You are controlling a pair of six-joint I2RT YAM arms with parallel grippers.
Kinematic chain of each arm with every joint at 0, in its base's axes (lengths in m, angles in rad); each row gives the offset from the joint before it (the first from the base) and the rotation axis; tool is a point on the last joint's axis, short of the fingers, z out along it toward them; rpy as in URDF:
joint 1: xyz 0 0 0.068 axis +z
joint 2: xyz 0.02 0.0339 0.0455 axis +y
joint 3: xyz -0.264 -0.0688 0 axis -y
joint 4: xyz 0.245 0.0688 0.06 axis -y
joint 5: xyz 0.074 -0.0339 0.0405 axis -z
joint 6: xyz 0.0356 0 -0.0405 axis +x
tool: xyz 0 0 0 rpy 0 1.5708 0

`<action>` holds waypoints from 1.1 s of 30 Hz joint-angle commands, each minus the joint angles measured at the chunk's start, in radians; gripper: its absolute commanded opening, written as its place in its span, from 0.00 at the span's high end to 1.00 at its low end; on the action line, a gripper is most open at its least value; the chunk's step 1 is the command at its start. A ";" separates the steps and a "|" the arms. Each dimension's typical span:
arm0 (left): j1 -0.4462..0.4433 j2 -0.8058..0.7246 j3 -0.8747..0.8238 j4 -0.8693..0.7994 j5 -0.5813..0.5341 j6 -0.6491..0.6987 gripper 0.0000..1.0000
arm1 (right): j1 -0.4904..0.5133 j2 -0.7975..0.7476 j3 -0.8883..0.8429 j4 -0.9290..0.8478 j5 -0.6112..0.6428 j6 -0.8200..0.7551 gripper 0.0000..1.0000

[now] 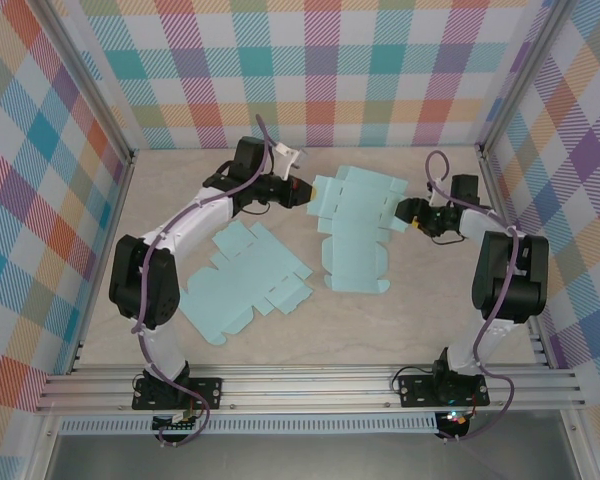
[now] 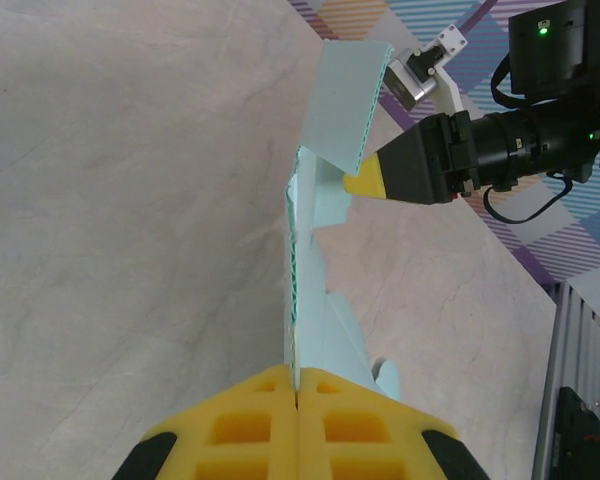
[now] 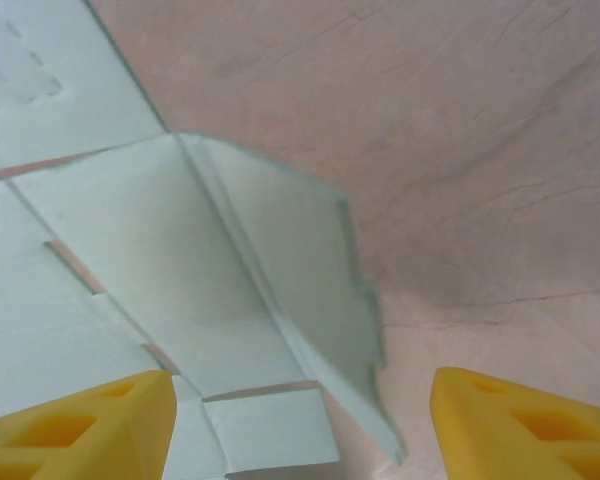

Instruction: Fold the paper box

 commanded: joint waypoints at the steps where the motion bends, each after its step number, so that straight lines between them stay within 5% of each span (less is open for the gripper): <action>1: 0.015 -0.035 -0.007 -0.054 0.076 0.036 1.00 | -0.001 -0.025 -0.021 0.073 -0.079 -0.030 0.29; 13: 0.026 -0.051 0.045 -0.178 0.137 0.111 1.00 | -0.001 -0.038 -0.021 0.133 -0.080 -0.027 0.24; 21: 0.028 -0.109 0.034 -0.186 0.113 0.163 1.00 | -0.001 -0.128 -0.085 0.185 -0.120 -0.026 0.00; 33: 0.052 -0.184 0.042 -0.199 0.179 0.225 1.00 | -0.002 -0.300 -0.198 0.267 -0.176 0.004 0.00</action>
